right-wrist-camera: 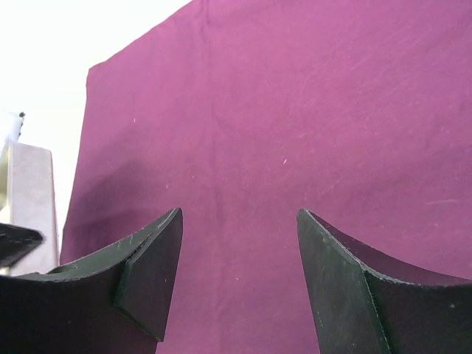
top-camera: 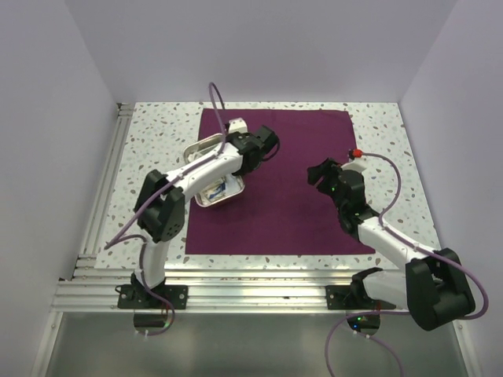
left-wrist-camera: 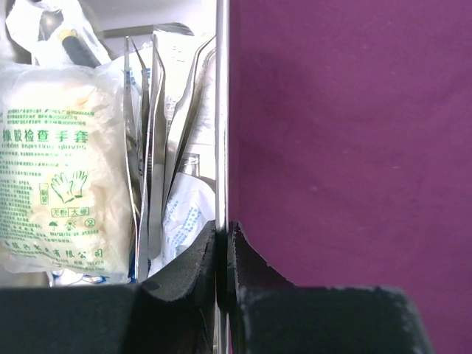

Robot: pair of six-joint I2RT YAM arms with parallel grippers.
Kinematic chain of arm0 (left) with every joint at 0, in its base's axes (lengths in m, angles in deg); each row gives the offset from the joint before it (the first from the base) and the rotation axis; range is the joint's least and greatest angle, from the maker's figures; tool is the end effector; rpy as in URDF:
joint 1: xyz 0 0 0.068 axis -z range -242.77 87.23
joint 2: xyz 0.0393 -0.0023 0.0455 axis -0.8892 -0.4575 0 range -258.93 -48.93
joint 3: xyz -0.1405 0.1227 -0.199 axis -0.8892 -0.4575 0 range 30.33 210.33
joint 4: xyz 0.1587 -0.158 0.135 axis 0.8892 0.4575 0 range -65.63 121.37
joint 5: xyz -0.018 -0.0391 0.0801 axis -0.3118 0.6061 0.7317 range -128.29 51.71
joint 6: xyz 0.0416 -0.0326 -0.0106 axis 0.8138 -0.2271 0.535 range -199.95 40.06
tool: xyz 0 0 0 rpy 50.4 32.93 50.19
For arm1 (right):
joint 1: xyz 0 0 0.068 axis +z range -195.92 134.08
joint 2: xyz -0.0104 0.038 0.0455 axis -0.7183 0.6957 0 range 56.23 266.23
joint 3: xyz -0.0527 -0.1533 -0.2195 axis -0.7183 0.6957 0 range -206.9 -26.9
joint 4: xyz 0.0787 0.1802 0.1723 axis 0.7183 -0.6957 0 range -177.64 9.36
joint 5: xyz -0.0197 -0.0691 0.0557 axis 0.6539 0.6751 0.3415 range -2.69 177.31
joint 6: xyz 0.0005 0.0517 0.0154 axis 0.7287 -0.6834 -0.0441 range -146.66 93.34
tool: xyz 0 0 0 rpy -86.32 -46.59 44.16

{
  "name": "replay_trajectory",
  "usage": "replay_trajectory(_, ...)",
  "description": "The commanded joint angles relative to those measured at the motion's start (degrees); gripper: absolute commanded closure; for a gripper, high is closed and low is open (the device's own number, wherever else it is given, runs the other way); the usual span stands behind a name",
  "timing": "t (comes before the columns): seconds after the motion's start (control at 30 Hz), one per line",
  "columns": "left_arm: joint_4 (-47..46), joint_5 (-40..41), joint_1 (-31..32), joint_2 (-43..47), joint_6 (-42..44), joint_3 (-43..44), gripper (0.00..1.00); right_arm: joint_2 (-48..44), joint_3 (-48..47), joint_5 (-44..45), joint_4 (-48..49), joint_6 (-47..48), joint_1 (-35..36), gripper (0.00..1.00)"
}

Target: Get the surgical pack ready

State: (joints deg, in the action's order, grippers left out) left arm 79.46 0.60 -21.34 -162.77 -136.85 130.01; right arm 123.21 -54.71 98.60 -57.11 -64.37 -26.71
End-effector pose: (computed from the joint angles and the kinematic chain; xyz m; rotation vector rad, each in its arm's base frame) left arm 0.3260 -0.2578 0.2581 -0.4752 2.3497 0.2209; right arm 0.2379 0.0755 0.2190 0.4376 1.8174 0.5118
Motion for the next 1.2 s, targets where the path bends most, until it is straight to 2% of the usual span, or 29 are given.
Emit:
replay_trajectory(0.0,12.9,6.2,3.3,-4.7,-14.6,9.7,1.0,-1.0,0.5,1.5,1.1,-1.1,-0.7,0.34)
replay_trajectory(0.17,20.2,11.3,8.2,-10.8,-25.2,17.6,1.0,-1.2,0.8,1.6,1.2,-1.4,-1.2,0.34)
replay_trajectory(0.3,19.3,8.7,9.6,-9.6,-36.4,14.2,1.0,-1.2,0.8,2.0,1.0,-1.4,-1.4,0.34)
replay_trajectory(0.4,16.2,7.1,10.8,-9.2,-38.4,12.4,1.0,-1.8,1.0,2.3,0.9,-1.2,-1.4,0.34)
replay_trajectory(0.53,19.6,5.9,12.2,-10.8,-47.1,12.6,1.0,-2.6,1.4,3.0,1.1,-1.0,-1.4,0.34)
replay_trajectory(0.6,18.6,4.9,12.4,-11.2,-48.8,12.3,1.0,-2.7,1.5,3.0,1.1,-1.0,-1.4,0.34)
replay_trajectory(0.73,11.2,3.3,12.4,-11.4,-44.7,11.0,0.99,-2.8,1.7,3.6,1.1,-0.8,-1.4,0.34)
replay_trajectory(0.8,10.1,3.6,12.4,-11.1,-44.4,10.7,0.82,-2.8,1.8,3.7,1.1,-0.7,-1.4,0.34)
replay_trajectory(0.83,8.5,3.5,12.4,-10.8,-42.8,9.9,0.65,-2.7,1.7,3.7,1.1,-0.6,-1.4,0.34)
replay_trajectory(0.87,5.9,3.6,12.4,-10.4,-40.9,9.4,0.57,-2.7,1.7,3.7,1.2,-0.6,-1.4,0.34)
replay_trajectory(0.9,5.1,3.6,12.4,-9.7,-40.8,9.0,0.43,-2.6,1.7,3.7,1.3,-0.3,-1.4,0.34)
replay_trajectory(0.93,4.2,3.6,12.4,-9.2,-40.4,8.0,0.4,-2.7,1.7,3.7,1.3,0.0,-1.4,0.34)
replay_trajectory(1.17,-4.3,4.8,12.4,-3.0,-32.7,3.8,0.36,-2.0,1.7,3.5,2.0,0.9,-1.4,0.33)
